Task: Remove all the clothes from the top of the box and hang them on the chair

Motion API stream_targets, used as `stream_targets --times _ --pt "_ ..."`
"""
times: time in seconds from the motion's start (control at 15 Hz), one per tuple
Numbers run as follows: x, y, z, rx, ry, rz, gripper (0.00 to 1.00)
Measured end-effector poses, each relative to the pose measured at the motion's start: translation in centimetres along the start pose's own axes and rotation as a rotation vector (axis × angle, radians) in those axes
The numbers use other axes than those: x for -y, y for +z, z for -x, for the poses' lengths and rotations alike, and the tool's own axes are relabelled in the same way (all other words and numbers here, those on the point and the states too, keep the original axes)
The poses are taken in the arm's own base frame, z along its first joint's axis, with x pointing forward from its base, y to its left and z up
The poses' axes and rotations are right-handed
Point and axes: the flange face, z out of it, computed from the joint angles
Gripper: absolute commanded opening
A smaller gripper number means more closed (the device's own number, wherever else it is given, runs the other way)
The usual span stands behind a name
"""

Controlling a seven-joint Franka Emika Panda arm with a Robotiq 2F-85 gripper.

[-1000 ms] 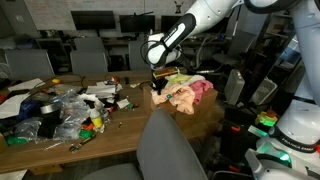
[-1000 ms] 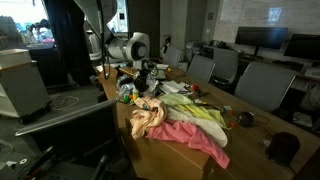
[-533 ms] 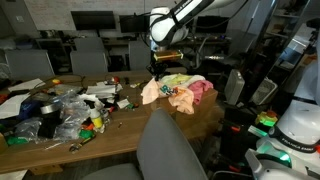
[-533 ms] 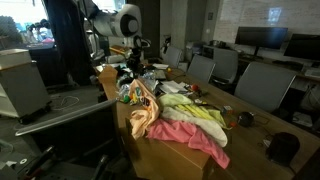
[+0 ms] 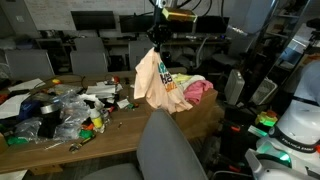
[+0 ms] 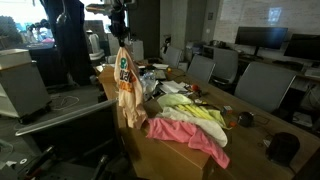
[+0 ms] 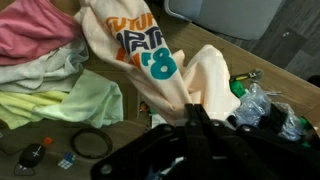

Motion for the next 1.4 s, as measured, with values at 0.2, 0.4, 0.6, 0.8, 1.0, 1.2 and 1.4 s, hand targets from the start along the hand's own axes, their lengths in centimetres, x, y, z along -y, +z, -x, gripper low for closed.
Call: stream_targets --times 0.2,0.4,0.6,0.8,1.0,1.2,1.4 --pt "1.2 -6.4 2.4 -0.057 -0.044 -0.016 0.01" --pt "2.0 -11.2 4.8 -0.116 -0.078 -0.03 0.01" --pt "2.3 -14.5 7.2 -0.168 -0.107 -0.034 0.01" --pt "2.0 -16.3 9.7 -0.204 -0.124 -0.037 0.01" --pt "1.6 -17.0 12.6 -0.221 -0.146 -0.033 0.01" --pt "0.9 -16.7 15.7 -0.202 -0.174 -0.023 0.01" --pt "0.1 -15.6 18.5 -0.162 -0.193 -0.005 0.01"
